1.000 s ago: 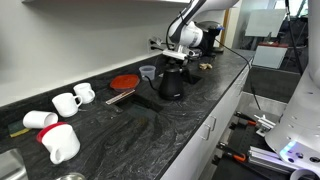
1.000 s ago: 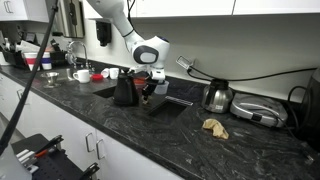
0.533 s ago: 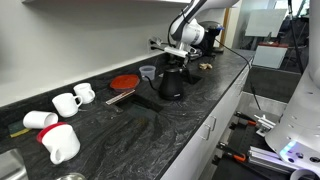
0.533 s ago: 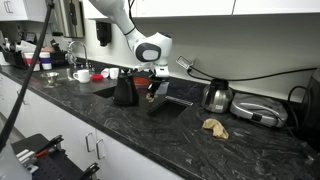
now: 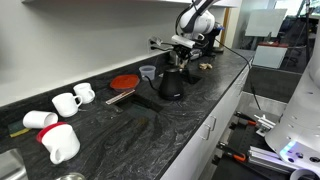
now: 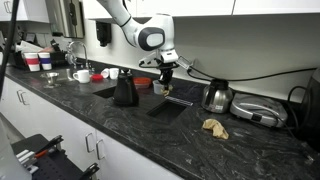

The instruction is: Put the three brown papers on the left side of the counter in the left trash chute

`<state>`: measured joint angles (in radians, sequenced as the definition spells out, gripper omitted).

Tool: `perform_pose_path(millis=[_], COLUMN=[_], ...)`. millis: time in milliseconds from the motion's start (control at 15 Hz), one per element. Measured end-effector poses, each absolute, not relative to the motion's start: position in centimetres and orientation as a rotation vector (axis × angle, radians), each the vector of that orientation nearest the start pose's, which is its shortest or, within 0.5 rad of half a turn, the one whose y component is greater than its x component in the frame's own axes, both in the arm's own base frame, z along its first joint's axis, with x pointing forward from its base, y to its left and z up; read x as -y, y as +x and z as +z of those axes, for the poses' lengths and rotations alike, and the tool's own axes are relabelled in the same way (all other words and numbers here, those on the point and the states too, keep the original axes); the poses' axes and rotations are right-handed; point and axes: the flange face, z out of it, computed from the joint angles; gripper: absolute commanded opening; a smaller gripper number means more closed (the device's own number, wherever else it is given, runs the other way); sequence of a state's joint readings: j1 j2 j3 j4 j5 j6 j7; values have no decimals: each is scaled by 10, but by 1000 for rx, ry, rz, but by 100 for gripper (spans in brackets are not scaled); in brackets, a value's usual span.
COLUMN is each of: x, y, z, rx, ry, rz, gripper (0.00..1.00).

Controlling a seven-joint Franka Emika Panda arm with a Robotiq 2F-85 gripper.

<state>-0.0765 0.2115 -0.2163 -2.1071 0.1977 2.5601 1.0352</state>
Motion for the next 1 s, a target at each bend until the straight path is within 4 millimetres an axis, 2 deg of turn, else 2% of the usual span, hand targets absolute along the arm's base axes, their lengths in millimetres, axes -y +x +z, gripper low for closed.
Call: perform_pose_path(millis=[200, 333, 467, 667, 867, 1000], x=[175, 165, 145, 100, 39, -9], y=[537, 509, 481, 441, 402, 381], z=[367, 381, 399, 438, 474, 483], rx=[-2005, -2005, -1975, -1851, -1695, -1567], ry=[-2256, -2287, -2307, -2354, -2395, -2418], rz=[-368, -394, -428, -545, -645, -660], gripper=[1, 1, 1, 1, 1, 1])
